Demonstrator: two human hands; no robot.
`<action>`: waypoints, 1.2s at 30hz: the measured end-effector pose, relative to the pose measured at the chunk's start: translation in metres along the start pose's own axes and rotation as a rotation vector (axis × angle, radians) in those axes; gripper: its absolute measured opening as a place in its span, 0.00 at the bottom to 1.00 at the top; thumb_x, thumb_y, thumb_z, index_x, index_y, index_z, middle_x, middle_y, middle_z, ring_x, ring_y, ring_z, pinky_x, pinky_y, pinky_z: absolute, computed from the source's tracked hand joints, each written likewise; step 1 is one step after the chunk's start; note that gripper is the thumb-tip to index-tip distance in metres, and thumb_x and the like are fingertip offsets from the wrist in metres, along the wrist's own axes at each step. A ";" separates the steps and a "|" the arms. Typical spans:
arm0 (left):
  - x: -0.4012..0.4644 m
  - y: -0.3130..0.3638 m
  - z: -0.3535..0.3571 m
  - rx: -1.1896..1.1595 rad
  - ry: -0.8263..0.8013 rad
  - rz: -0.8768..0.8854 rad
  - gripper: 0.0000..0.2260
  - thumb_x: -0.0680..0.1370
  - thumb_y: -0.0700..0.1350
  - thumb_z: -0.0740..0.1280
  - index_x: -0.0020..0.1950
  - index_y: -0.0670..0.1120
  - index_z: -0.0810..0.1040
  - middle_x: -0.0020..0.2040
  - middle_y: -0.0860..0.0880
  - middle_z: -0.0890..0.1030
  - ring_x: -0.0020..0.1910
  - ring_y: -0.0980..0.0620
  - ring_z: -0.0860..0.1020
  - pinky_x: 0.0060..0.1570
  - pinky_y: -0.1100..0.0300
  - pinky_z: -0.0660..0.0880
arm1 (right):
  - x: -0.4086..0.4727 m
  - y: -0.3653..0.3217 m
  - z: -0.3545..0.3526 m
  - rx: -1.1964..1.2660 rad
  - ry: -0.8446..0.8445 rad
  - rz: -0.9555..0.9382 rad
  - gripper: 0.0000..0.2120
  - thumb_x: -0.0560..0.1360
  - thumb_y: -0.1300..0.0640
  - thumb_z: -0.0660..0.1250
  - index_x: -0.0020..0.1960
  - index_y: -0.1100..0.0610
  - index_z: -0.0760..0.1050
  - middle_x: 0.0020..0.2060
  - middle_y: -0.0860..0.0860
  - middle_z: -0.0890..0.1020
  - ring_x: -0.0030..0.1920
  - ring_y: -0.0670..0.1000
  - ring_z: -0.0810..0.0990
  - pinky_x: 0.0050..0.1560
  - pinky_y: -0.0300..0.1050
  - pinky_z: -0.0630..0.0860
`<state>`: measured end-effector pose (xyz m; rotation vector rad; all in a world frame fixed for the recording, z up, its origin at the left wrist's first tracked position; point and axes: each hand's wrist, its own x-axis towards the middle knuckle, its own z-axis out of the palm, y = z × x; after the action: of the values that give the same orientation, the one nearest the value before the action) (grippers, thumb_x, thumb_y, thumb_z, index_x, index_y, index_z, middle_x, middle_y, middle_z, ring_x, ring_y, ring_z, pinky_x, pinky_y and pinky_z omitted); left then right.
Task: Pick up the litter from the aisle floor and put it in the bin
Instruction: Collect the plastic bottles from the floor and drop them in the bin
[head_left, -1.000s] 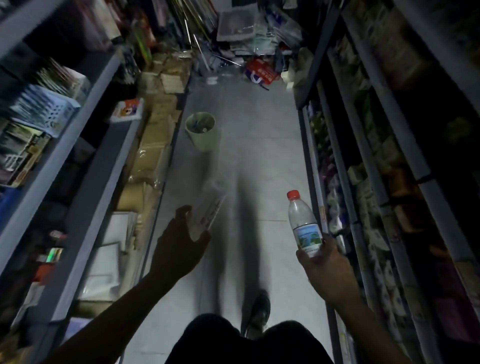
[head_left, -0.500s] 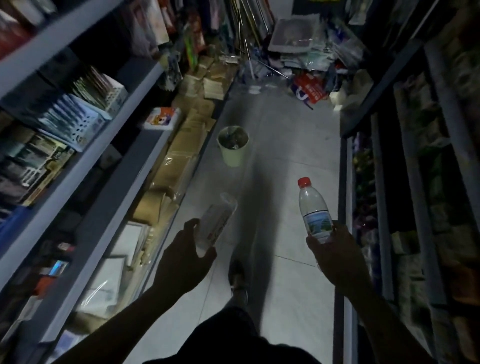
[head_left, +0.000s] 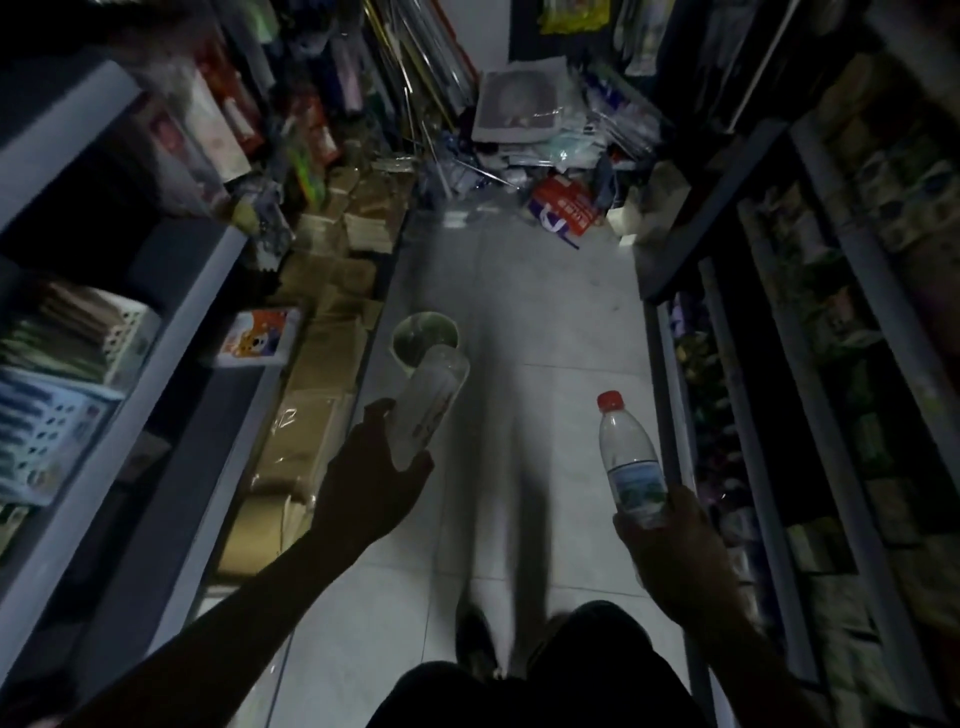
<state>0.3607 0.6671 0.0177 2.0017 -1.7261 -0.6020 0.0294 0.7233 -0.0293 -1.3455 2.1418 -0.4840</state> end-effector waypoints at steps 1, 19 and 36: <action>0.020 0.004 0.002 0.003 0.007 0.006 0.32 0.75 0.52 0.74 0.73 0.50 0.62 0.64 0.46 0.77 0.57 0.46 0.80 0.41 0.69 0.71 | 0.011 -0.001 0.001 0.005 0.005 0.018 0.29 0.63 0.32 0.66 0.58 0.45 0.67 0.43 0.48 0.81 0.39 0.52 0.83 0.39 0.55 0.83; 0.264 0.065 0.057 -0.042 0.033 -0.208 0.32 0.74 0.50 0.75 0.73 0.48 0.64 0.63 0.45 0.77 0.50 0.55 0.73 0.35 0.73 0.65 | 0.298 -0.093 0.002 -0.018 -0.197 -0.086 0.37 0.66 0.33 0.70 0.69 0.47 0.67 0.54 0.47 0.79 0.50 0.52 0.80 0.50 0.53 0.81; 0.457 -0.084 0.059 -0.207 0.025 -0.712 0.32 0.75 0.49 0.74 0.71 0.48 0.59 0.60 0.46 0.75 0.50 0.51 0.75 0.36 0.69 0.69 | 0.510 -0.311 0.163 -0.293 -0.613 -0.164 0.39 0.70 0.43 0.74 0.73 0.52 0.59 0.59 0.52 0.77 0.55 0.55 0.80 0.54 0.53 0.79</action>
<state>0.4546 0.2236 -0.1008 2.4256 -0.8483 -0.9219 0.1754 0.1283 -0.1144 -1.5817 1.6377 0.1839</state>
